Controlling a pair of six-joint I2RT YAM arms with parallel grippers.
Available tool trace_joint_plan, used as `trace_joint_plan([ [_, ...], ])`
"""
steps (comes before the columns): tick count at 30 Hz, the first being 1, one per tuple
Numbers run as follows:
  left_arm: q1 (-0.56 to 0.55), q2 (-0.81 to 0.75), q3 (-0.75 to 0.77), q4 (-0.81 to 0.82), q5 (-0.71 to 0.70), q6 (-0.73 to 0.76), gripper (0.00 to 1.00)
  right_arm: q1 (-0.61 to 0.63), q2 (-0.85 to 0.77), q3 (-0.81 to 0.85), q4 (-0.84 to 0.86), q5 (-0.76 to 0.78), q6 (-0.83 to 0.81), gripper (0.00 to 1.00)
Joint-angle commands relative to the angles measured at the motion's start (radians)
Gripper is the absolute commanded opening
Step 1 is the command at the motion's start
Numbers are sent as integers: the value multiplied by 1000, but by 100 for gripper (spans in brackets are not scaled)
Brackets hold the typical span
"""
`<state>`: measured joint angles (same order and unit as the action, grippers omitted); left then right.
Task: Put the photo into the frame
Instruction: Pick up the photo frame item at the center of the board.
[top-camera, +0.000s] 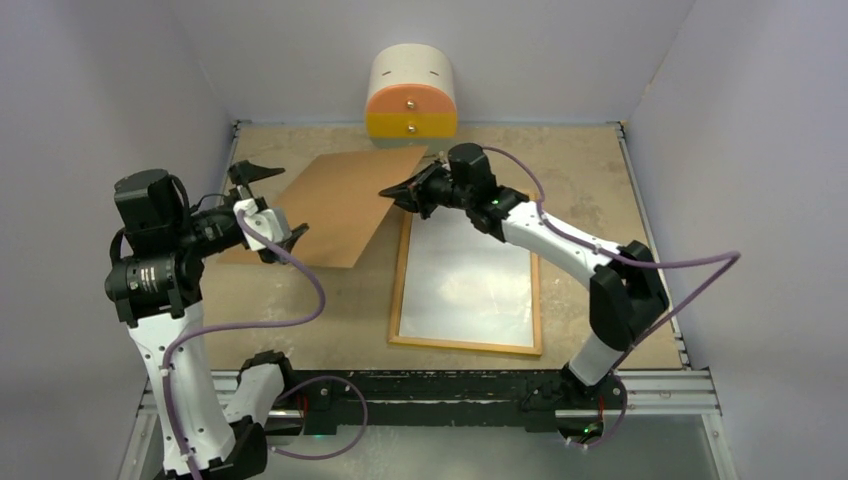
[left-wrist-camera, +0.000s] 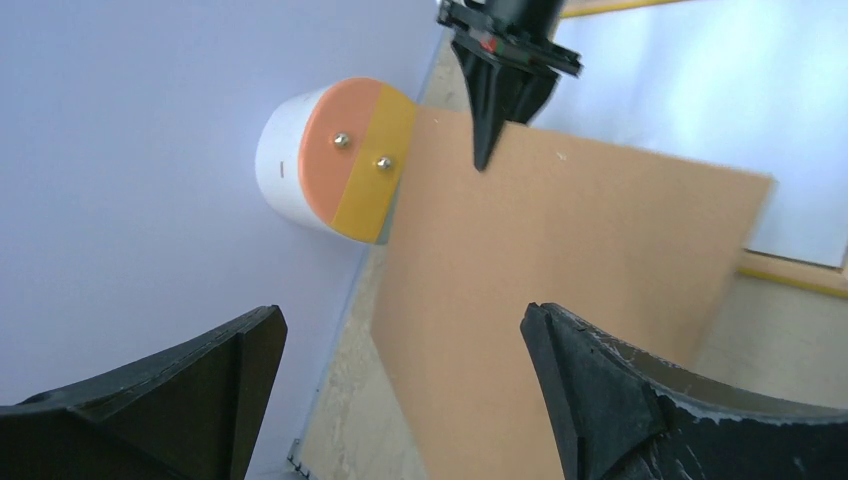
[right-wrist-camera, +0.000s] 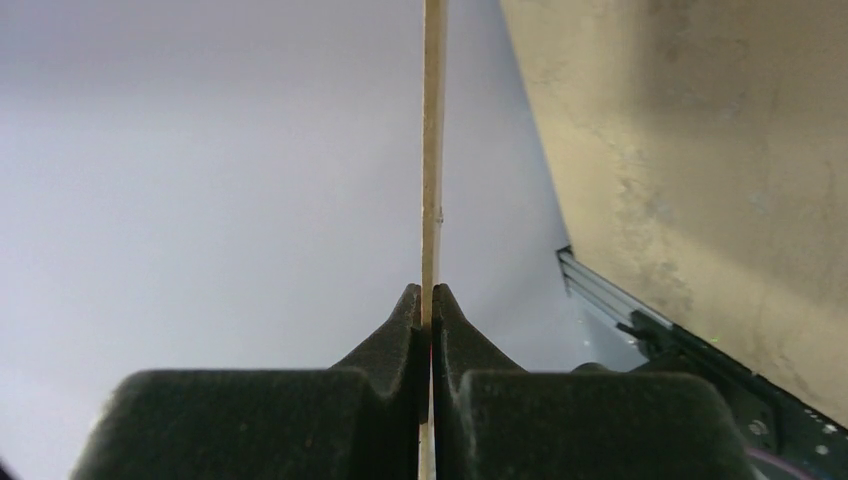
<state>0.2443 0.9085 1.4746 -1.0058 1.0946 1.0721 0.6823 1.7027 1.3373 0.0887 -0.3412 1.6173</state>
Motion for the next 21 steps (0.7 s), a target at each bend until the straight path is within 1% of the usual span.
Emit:
trace_joint_plan([
  [1,-4,54,115,-408,80,342,98,-30,-129,-69,245,-62,168,0],
  [3,-15,47,113,-426,51,335,97,-33,-140,-89,264,-61,186,0],
  [5,-42,22,90,-426,13,365,97,-33,-141,-99,276,-57,199,0],
  [9,-46,-3,56,-427,27,377,95,-33,-130,-92,322,-25,225,0],
  [14,-49,-23,-31,-426,35,438,91,-29,-122,-56,304,10,242,0],
  [15,-48,-24,-49,-425,29,456,89,-28,-119,-52,309,14,246,0],
  [17,-48,-25,-80,-418,11,501,80,-19,-112,-34,289,23,241,0],
  [19,-49,-26,-101,-364,2,477,74,-5,-102,-20,270,34,236,0],
  [21,-47,-35,-123,-304,5,446,71,8,-87,-19,278,37,245,0],
])
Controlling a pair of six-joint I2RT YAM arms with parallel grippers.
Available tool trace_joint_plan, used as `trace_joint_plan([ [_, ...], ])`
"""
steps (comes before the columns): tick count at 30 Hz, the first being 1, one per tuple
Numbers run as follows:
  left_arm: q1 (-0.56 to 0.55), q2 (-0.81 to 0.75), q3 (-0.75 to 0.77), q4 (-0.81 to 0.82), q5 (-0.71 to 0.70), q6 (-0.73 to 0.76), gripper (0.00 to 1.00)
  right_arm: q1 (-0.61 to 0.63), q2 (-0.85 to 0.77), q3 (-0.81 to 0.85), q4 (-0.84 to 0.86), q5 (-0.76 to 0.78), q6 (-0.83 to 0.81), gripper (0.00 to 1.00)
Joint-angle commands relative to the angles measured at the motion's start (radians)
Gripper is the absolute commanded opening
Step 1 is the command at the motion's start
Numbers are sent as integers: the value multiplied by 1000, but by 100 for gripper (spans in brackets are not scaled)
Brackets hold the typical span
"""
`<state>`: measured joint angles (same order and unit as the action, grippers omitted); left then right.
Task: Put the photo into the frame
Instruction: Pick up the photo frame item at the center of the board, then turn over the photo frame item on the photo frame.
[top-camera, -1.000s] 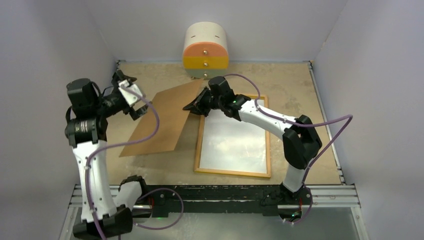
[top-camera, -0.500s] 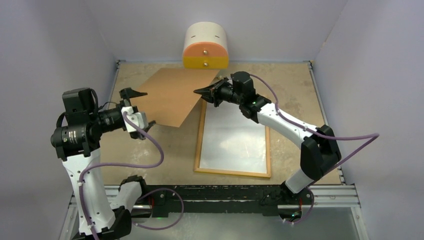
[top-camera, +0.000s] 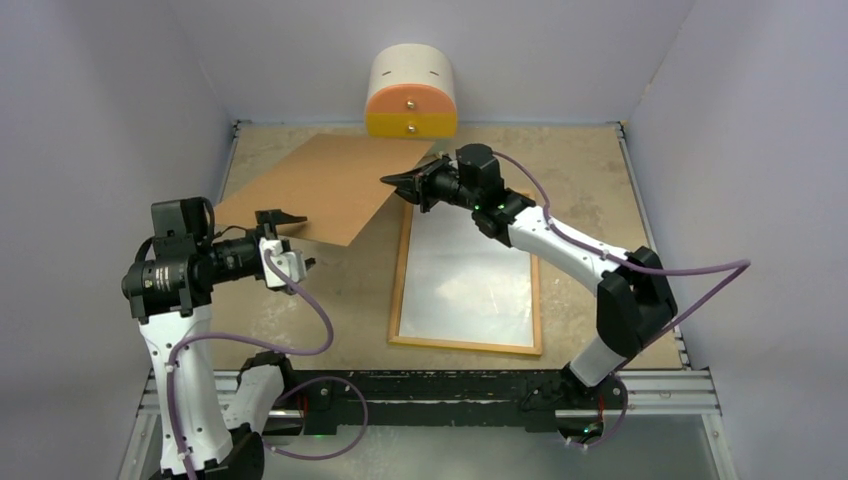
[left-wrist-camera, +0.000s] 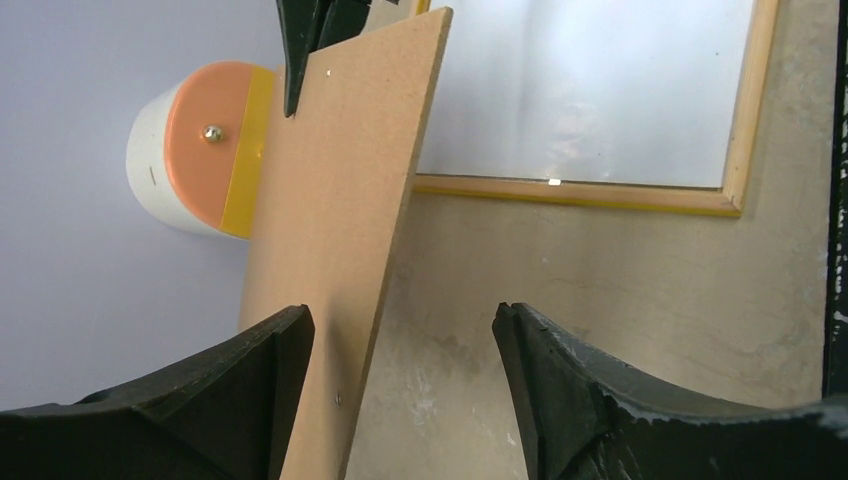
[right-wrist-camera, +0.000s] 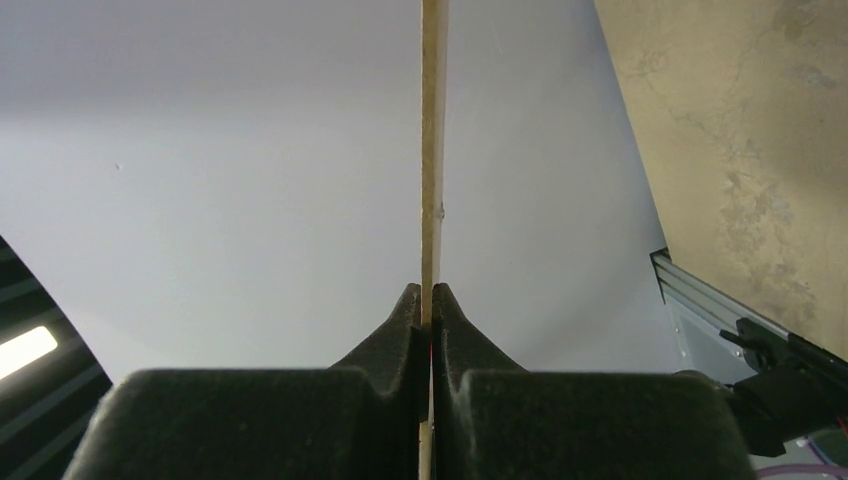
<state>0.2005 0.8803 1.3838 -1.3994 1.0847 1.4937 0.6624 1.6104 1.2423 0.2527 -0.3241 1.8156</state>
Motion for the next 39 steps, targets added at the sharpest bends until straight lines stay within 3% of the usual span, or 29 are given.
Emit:
trace_joint_plan([
  [1,-4,-18,-46,135,22,-1,70,34,12,77,113,24,48,0],
  [4,-5,-65,-103,310,22,-122,68,56,30,80,111,33,53,0],
  [10,-4,-102,-189,363,-45,-67,53,84,36,79,117,52,60,0],
  [13,-4,-82,-191,366,-88,-38,38,97,43,91,113,51,55,0],
  [18,-4,-73,-174,408,-115,-29,3,111,60,123,67,8,-3,1],
  [22,-4,-92,-178,438,-112,-11,0,101,33,70,65,-78,-32,20],
  [25,-4,-91,-174,439,-100,18,0,73,-2,35,8,-148,-112,52],
  [28,-4,-83,-166,452,-100,26,0,20,-54,-6,-46,-263,-237,72],
  [30,-5,-73,-158,448,-101,51,0,-24,-99,-38,-62,-342,-342,81],
  [34,-5,-46,-125,428,-84,80,0,-107,-174,-3,-175,-484,-717,97],
  [37,-4,-14,-80,359,-35,139,0,-99,-223,163,-435,-369,-1227,99],
  [39,-4,16,-34,322,6,131,0,-90,-289,152,-414,-262,-1420,99],
])
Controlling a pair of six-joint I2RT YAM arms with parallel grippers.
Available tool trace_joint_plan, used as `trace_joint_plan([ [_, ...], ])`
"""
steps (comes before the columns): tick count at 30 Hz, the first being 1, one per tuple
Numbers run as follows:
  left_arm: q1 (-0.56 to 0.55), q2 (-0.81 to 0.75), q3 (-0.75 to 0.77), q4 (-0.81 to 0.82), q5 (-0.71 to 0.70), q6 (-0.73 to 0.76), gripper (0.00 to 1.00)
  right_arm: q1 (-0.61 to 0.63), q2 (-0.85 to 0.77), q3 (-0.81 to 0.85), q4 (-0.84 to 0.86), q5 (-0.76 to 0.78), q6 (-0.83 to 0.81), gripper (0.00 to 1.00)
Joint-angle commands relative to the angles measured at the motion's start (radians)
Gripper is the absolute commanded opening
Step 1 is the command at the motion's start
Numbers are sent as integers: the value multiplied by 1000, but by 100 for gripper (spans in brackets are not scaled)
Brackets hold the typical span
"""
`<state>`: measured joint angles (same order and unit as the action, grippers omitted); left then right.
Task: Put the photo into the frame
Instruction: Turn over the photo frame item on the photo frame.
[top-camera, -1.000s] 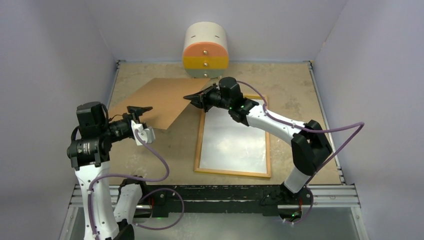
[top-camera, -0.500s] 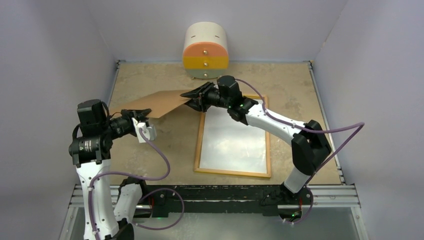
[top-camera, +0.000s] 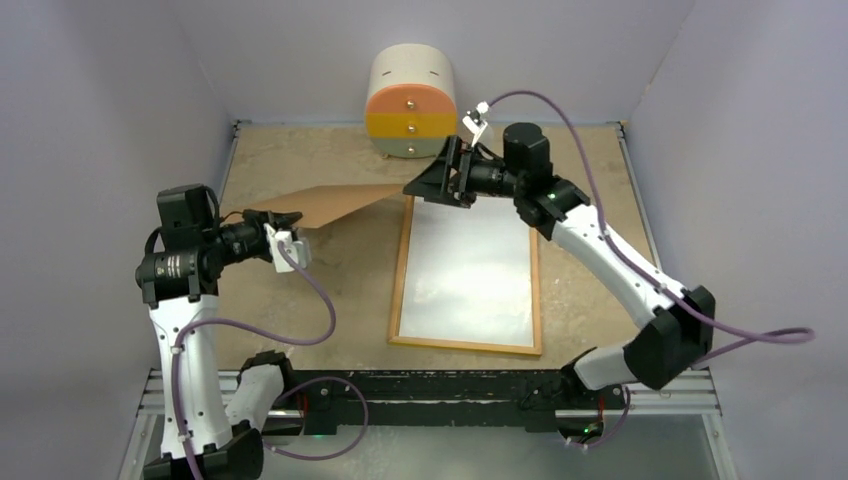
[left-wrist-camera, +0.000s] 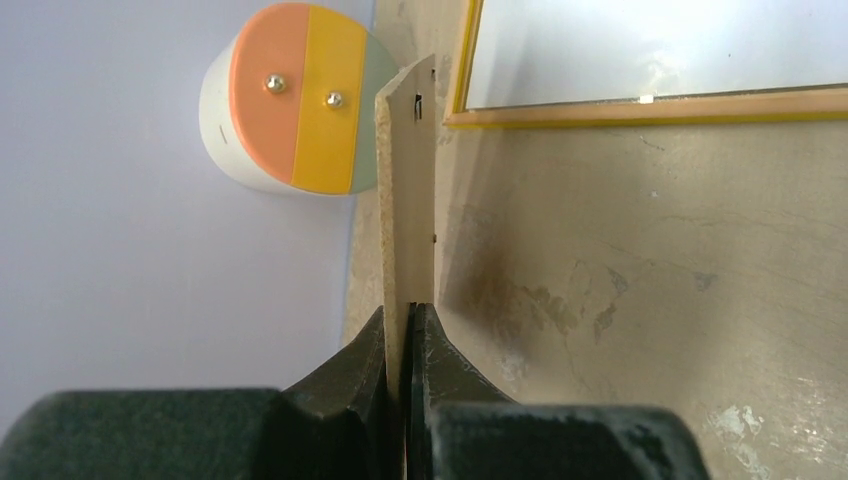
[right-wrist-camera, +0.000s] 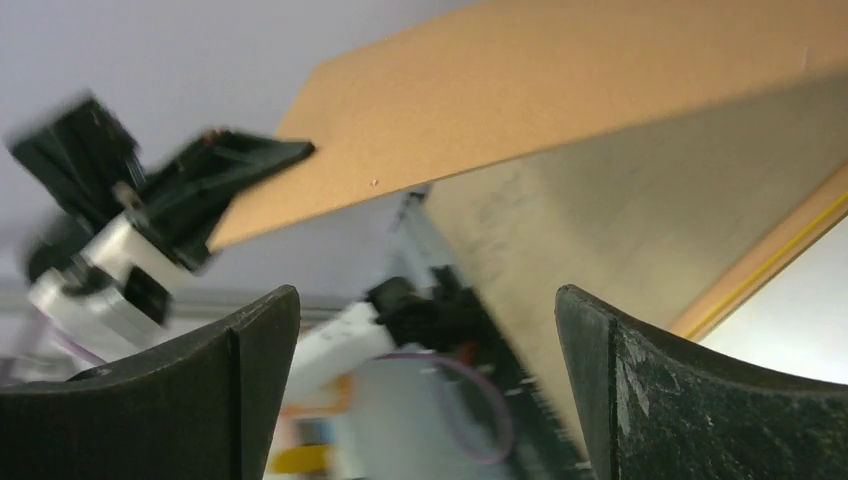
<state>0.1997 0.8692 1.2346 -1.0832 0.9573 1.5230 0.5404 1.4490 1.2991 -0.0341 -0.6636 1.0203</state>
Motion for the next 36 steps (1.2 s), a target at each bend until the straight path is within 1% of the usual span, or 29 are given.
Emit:
trace_joint_plan([
  [1,-3,43,138,-18,151,99,0,32,-158,60,-80,97,-685,99],
  [4,-4,87,198,-92,193,105,0,33,-217,-28,38,102,-870,99],
  [7,-3,112,229,-137,204,115,0,40,-204,-40,72,64,-1061,99],
  [10,-5,114,235,-161,209,135,0,59,-182,-29,98,28,-1157,97],
  [14,-4,117,239,-175,221,135,0,144,-125,40,13,55,-1331,95],
  [15,-4,121,241,-179,225,134,0,185,-109,55,-16,82,-1380,95],
  [17,-4,126,247,-192,232,141,0,228,-76,86,-55,129,-1456,94],
  [21,-6,131,255,-203,232,143,0,247,-9,134,-71,119,-1494,92],
  [25,-6,134,261,-219,230,158,0,259,44,156,-38,157,-1522,85],
  [29,-6,138,261,-220,230,161,0,264,89,166,-10,158,-1552,80],
  [36,-6,137,259,-222,213,161,0,272,195,256,-56,154,-1588,50],
])
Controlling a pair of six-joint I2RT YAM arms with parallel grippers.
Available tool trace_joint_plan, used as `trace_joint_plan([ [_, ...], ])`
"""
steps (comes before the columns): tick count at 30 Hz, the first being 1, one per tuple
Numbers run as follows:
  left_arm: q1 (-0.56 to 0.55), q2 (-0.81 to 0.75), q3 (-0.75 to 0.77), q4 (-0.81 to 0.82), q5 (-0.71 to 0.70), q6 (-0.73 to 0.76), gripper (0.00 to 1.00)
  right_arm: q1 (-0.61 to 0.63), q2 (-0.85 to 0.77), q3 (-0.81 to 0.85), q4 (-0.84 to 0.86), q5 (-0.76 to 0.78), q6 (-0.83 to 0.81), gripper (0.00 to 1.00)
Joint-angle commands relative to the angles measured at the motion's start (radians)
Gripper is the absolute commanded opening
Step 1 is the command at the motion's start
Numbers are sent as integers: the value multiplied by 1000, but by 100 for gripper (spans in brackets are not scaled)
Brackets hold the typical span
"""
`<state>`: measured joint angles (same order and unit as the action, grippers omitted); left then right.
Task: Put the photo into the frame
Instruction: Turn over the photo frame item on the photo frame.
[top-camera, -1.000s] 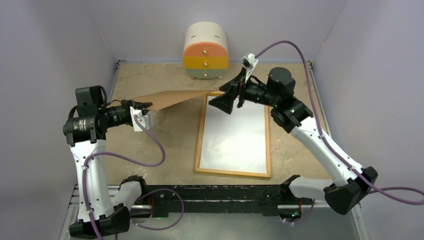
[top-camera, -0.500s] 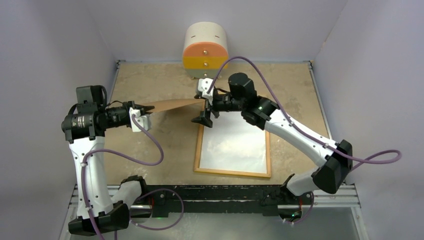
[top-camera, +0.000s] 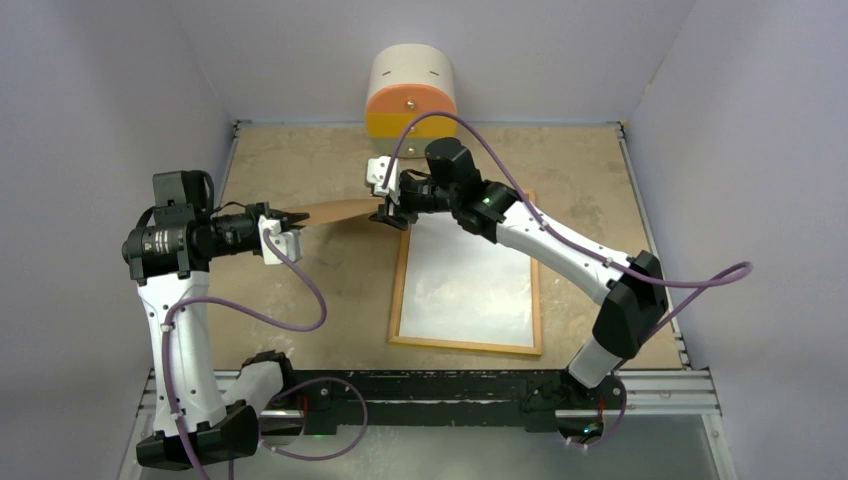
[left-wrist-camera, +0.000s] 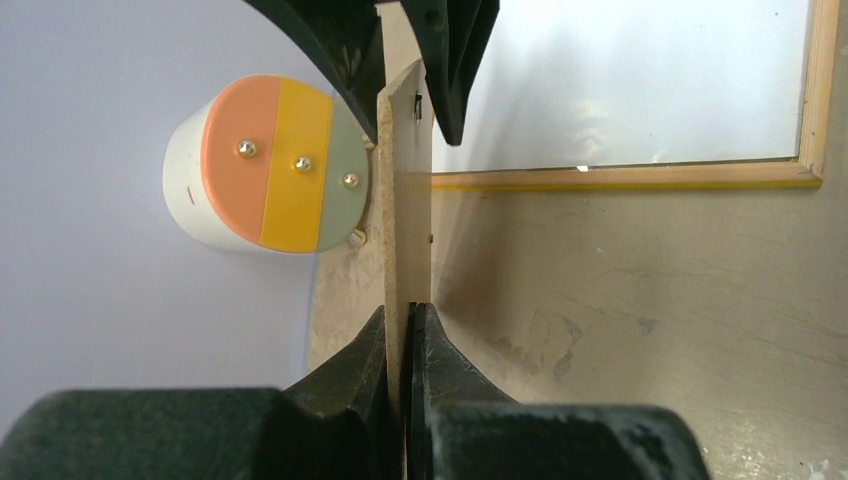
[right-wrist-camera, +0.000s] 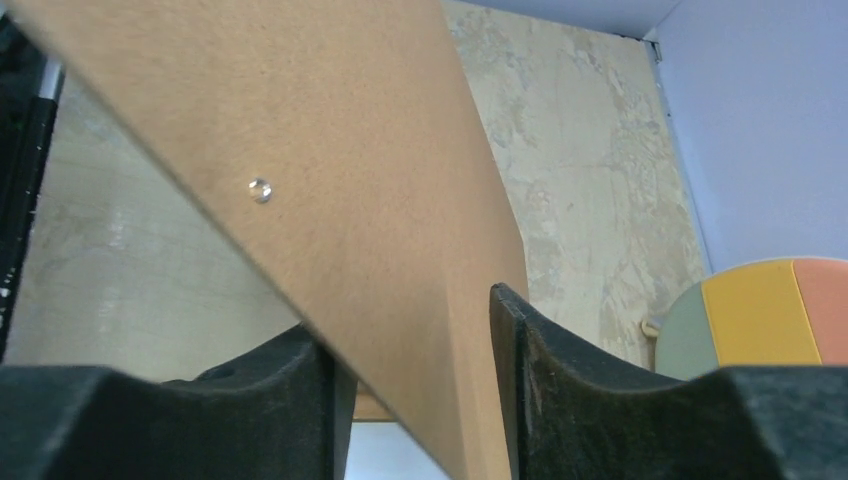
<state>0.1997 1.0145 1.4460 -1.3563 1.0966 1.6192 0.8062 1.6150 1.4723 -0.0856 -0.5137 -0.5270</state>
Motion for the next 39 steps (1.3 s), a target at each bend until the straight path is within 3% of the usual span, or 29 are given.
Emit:
trace_joint_plan([
  [1,-6,-8,48,52,73,64,0,7,35,94,-12,2,-43,47],
  [4,-7,-10,46,78,81,37,0,11,34,90,-1,13,-47,37],
  [6,-6,-20,36,151,92,-40,1,13,21,72,38,41,-29,25],
  [9,-6,-69,-33,425,89,-331,63,13,-12,27,133,86,29,1],
  [10,-6,-98,-76,583,77,-463,75,13,-28,5,175,107,59,0],
  [13,-6,-194,-267,1188,-51,-949,83,13,-81,-56,316,145,161,0],
  [15,-6,-201,-299,1352,-172,-1133,85,12,-103,-77,360,134,231,0],
  [17,-6,-162,-237,1362,-291,-1216,87,10,-116,-77,380,156,302,0],
  [20,-6,-59,-62,1205,-423,-1286,88,0,-115,-26,343,165,425,0],
  [24,-6,34,84,1068,-503,-1299,90,-65,-91,45,254,148,671,0],
  [29,-6,48,75,1032,-554,-1313,92,-224,-43,50,202,-44,1008,0],
  [33,-5,67,76,1021,-593,-1324,93,-313,-74,-74,330,-163,1211,0],
  [39,-3,101,48,956,-586,-1290,95,-424,-152,-236,335,-212,1434,0],
])
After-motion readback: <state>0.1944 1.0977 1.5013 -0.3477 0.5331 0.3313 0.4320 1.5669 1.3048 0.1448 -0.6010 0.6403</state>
